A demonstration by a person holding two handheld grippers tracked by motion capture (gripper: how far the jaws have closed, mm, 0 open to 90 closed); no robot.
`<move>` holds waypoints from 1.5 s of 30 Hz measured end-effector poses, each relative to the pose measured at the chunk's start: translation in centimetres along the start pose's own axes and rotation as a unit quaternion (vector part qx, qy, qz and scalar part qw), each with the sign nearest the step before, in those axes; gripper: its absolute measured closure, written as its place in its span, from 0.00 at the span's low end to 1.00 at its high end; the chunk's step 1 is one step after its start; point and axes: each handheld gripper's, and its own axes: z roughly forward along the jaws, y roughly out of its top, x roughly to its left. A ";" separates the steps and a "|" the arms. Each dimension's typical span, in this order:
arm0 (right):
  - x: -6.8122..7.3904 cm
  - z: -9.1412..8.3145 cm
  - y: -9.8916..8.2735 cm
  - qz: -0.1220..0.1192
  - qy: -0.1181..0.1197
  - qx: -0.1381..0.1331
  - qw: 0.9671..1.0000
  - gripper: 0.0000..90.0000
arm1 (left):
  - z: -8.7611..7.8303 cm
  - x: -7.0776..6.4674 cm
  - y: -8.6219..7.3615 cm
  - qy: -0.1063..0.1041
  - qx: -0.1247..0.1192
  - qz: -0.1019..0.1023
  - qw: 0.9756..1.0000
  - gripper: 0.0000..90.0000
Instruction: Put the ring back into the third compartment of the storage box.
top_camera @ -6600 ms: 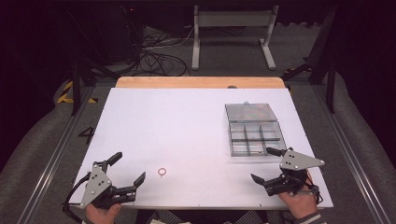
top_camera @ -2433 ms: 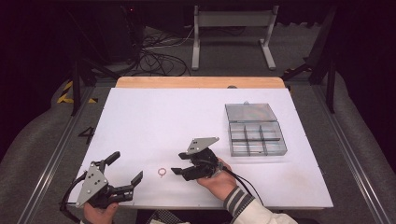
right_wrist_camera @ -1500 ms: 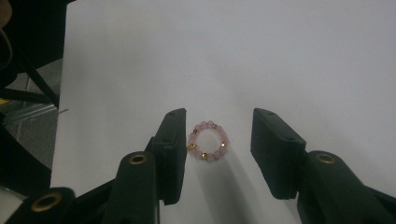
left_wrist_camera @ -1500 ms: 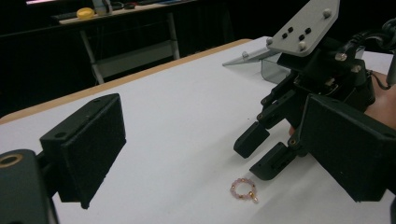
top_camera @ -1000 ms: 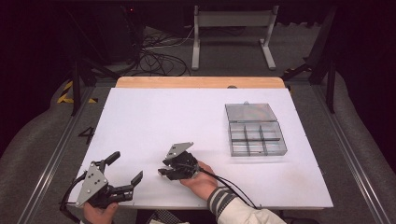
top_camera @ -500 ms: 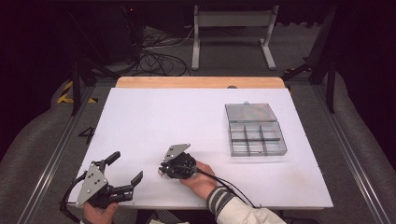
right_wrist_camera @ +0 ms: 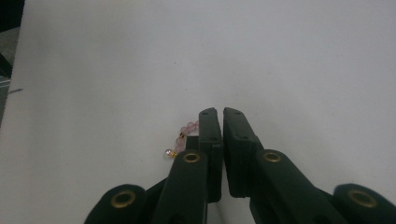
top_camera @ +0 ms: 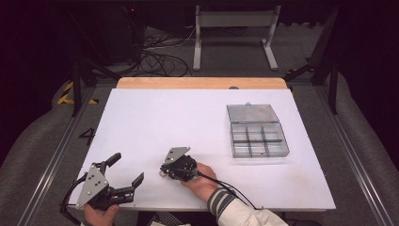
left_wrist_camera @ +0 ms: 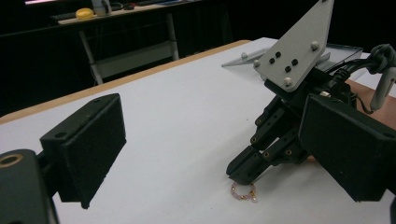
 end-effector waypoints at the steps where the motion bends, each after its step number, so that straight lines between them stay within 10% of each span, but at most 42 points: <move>1: 0.0 -0.1 0.0 0.000 0.000 0.000 1.000 0.97 | 0.0 0.0 0.0 0.000 0.000 0.000 1.000 0.09; 45: -1.3 -7.4 1.2 0.001 -0.042 -0.044 0.998 0.97 | 0.0 0.0 0.0 0.001 0.000 0.004 1.000 0.09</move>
